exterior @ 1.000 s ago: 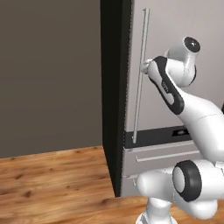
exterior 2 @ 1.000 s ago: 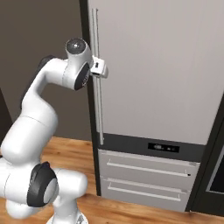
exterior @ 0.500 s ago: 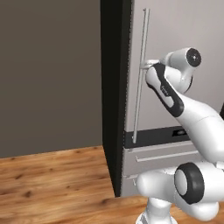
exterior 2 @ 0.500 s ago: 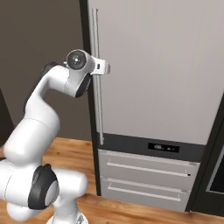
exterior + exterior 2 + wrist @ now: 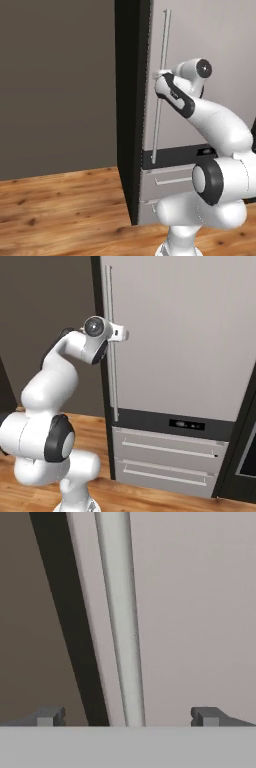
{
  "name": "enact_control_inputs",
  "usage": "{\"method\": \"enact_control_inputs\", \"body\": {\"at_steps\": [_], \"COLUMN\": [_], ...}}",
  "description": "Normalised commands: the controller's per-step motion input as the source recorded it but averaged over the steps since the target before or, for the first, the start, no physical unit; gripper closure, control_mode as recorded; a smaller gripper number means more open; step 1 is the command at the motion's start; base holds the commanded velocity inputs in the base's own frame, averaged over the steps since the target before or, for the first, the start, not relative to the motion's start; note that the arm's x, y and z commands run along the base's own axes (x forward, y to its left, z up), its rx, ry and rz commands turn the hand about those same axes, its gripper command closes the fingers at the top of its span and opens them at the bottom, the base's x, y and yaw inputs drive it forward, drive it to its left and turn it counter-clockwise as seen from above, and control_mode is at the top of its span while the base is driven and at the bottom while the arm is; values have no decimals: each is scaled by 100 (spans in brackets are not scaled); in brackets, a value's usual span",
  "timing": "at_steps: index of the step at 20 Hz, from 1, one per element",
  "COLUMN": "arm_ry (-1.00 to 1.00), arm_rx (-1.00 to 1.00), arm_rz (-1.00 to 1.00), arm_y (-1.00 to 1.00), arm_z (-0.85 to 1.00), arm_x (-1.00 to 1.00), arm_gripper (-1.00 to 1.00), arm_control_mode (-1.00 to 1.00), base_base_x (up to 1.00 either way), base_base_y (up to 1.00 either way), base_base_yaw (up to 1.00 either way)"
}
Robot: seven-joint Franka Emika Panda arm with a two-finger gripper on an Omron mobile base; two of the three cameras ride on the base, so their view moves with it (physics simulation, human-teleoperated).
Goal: Retrieve the banana and tangerine from the fridge and place them into the bowl on the dining table.
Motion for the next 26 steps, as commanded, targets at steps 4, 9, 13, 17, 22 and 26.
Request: {"method": "enact_control_inputs", "body": {"at_steps": [4,9,13,17,22,26], "arm_ry": [1,0,0,0,7,13], "arm_rx": [0,0,0,0,0,0], "arm_rz": [0,0,1,3,2,1], "arm_y": [-1,0,-5,-13,-3,-18], "arm_z": [0,0,-2,-3,0,13], "arm_x": [62,69,71,70,64,-12], "arm_gripper": [-100,-100,-100,-100,100,100], "arm_control_mode": [-100,-100,-100,-100,-100,-100], "base_base_x": [0,0,0,0,0,0], "base_base_y": [0,0,0,0,0,0], "base_base_yaw": [0,0,0,0,0,0]}}
